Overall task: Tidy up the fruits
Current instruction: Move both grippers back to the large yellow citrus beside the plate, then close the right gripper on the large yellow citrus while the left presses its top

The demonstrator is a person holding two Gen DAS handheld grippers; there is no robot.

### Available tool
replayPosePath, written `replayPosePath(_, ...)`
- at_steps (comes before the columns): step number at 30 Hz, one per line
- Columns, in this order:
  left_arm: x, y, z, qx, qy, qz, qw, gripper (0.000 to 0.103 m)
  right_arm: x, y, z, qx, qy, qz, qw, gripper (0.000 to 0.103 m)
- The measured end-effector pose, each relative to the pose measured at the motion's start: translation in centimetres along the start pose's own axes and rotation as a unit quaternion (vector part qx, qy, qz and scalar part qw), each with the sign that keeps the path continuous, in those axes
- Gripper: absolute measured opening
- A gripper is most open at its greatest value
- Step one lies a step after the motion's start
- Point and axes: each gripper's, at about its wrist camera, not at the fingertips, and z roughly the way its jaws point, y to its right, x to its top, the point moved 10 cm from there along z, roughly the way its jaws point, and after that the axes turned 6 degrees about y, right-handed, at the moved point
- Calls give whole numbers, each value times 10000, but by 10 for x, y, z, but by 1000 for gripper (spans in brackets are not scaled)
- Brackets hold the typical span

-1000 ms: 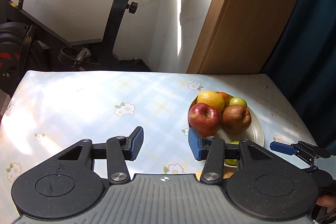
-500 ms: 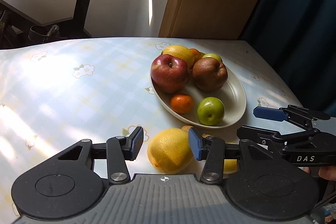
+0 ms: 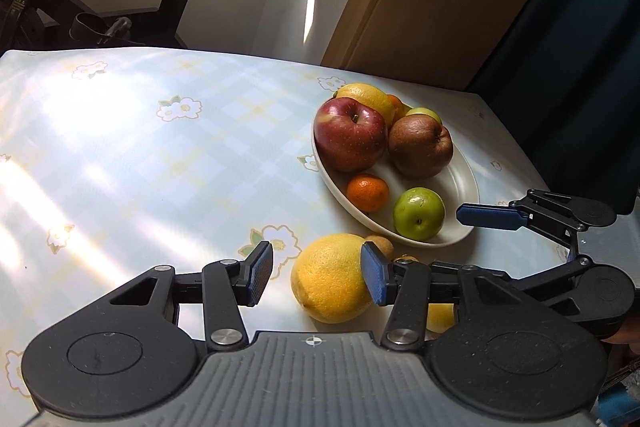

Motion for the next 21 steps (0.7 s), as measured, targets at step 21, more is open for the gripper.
replayPosePath(21,3,-8,14,-277,-200,-480,9983,56,16,-56,31,795,-340,-1272,9881,46)
